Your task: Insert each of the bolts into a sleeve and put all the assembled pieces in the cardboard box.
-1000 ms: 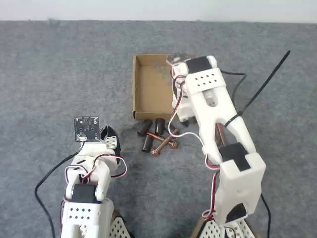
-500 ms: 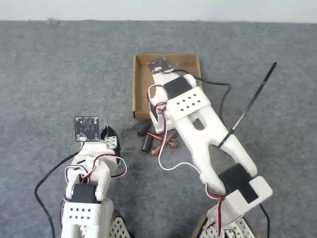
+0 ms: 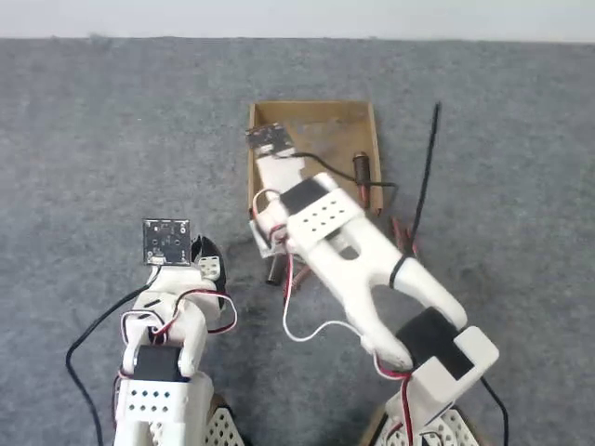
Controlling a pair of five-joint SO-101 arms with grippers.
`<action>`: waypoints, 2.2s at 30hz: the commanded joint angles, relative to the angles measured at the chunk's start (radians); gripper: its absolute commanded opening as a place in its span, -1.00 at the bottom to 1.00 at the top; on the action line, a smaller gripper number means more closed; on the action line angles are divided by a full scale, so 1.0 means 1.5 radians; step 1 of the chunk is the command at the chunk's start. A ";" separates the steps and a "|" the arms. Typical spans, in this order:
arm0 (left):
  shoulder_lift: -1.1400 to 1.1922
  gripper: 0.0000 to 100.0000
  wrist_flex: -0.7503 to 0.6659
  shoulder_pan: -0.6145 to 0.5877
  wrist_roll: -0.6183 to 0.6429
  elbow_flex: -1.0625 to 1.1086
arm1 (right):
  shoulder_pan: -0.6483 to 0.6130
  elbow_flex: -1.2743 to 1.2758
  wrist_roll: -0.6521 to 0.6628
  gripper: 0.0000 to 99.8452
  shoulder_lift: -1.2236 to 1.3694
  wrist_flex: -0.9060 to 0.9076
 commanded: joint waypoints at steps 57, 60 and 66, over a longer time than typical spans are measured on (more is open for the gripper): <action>0.011 -0.98 -0.016 0.004 -0.008 -0.008 | -0.052 0.074 -0.177 -0.73 0.069 -0.116; 0.011 -0.98 -0.016 0.004 -0.008 -0.008 | -0.052 0.074 -0.172 -0.88 0.079 -0.139; 0.011 -0.98 -0.015 0.004 -0.008 -0.008 | -0.055 0.030 -0.126 -0.99 0.107 -0.096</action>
